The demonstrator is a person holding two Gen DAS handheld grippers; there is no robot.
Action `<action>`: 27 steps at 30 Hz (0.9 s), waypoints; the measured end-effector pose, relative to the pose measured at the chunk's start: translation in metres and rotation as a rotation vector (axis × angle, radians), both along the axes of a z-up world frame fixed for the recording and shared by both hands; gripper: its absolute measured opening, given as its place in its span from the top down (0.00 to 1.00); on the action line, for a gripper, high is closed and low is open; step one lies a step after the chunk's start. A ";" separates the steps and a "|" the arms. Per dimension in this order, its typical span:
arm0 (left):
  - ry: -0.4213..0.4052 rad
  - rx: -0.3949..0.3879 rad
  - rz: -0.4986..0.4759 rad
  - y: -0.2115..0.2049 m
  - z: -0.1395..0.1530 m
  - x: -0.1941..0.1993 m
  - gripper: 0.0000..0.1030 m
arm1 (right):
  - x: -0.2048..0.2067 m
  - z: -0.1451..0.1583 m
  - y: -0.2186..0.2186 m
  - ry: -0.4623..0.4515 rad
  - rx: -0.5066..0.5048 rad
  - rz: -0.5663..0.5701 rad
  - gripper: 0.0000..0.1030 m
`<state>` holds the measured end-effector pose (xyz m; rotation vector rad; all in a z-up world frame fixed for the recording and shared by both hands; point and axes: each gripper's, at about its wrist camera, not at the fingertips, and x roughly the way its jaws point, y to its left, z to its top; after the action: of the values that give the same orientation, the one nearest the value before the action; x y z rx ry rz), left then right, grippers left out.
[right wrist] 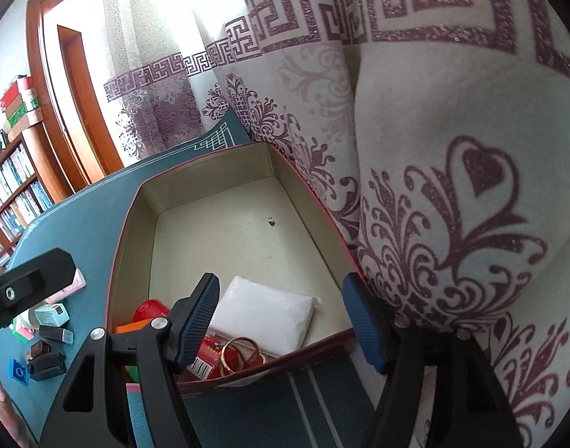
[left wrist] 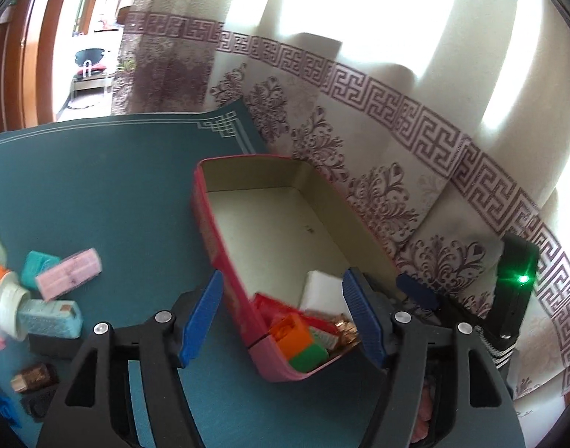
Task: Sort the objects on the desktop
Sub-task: 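Return both tools to the table and grasp the blue brick with the left tool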
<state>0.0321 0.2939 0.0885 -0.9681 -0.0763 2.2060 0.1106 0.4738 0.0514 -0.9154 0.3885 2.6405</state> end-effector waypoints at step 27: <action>-0.051 -0.161 0.249 -0.123 -0.030 0.007 0.32 | 0.011 0.017 -0.087 0.079 0.049 0.229 0.19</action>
<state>0.0393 0.1712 0.0587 -1.1569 -0.0453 2.4443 0.1218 0.3869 0.0680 -0.8904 0.2495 2.8870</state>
